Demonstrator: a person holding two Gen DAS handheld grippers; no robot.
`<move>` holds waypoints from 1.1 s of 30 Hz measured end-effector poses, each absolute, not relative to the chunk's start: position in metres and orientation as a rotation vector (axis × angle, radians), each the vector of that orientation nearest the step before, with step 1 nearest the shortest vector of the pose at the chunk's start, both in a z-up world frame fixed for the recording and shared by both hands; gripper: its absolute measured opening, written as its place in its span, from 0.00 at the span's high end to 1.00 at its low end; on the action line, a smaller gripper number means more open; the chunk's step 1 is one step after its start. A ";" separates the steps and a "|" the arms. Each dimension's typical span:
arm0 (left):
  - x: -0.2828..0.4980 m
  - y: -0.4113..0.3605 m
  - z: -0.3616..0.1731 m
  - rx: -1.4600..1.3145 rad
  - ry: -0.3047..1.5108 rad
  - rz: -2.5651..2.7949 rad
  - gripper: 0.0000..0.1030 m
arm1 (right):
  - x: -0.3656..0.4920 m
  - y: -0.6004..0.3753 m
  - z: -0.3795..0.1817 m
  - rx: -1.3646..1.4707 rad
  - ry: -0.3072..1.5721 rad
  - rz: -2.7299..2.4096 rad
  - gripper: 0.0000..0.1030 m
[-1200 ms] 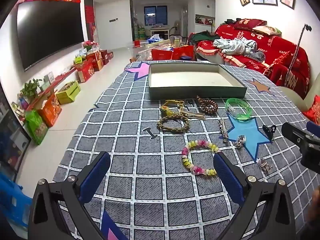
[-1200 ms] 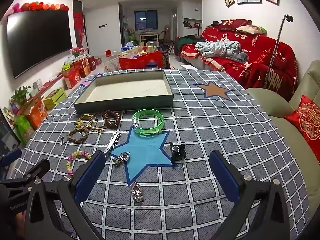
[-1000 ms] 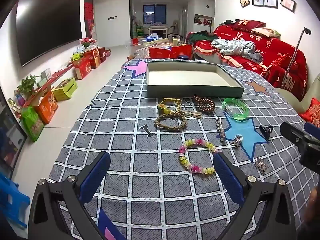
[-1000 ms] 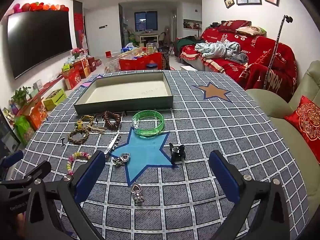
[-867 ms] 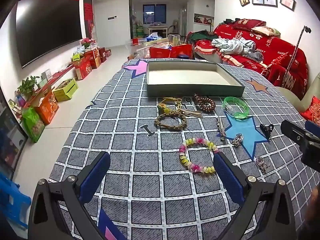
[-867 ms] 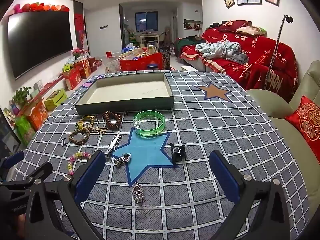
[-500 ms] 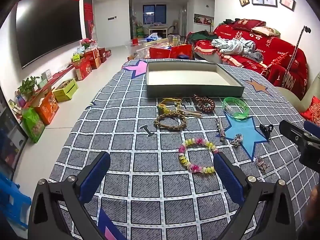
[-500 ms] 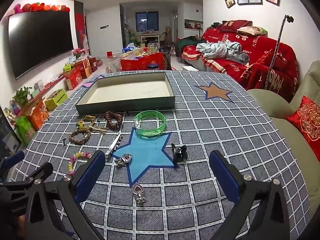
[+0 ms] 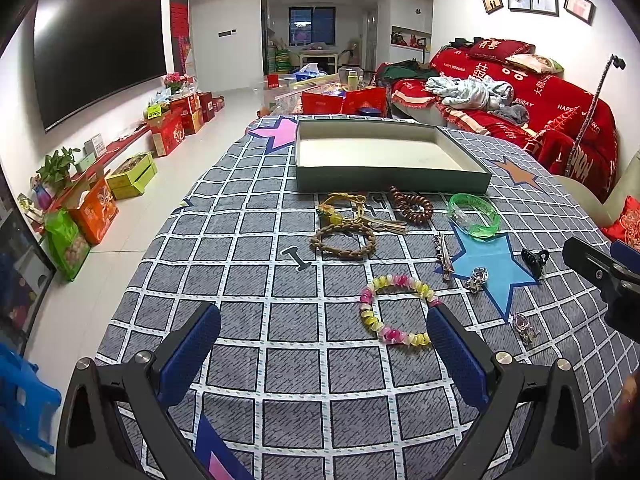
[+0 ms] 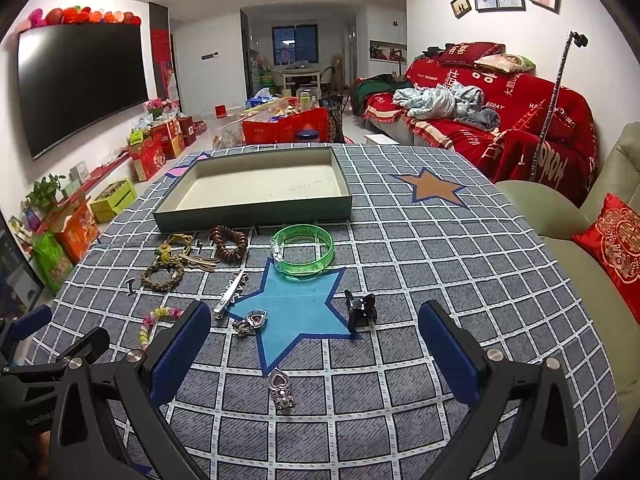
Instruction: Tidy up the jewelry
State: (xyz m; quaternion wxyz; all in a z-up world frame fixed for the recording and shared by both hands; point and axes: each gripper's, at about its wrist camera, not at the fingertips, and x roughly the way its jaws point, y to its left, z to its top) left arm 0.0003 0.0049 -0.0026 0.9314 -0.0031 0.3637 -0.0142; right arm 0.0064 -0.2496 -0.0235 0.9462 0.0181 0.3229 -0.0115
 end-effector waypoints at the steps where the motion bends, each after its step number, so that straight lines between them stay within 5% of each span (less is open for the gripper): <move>1: 0.000 0.005 -0.003 -0.006 0.744 -0.029 0.00 | 0.006 -0.250 -0.023 0.037 0.657 -0.023 0.00; 33: 0.000 0.007 -0.002 -0.002 0.746 -0.026 0.00 | 0.010 -0.242 -0.018 0.031 0.647 -0.017 0.00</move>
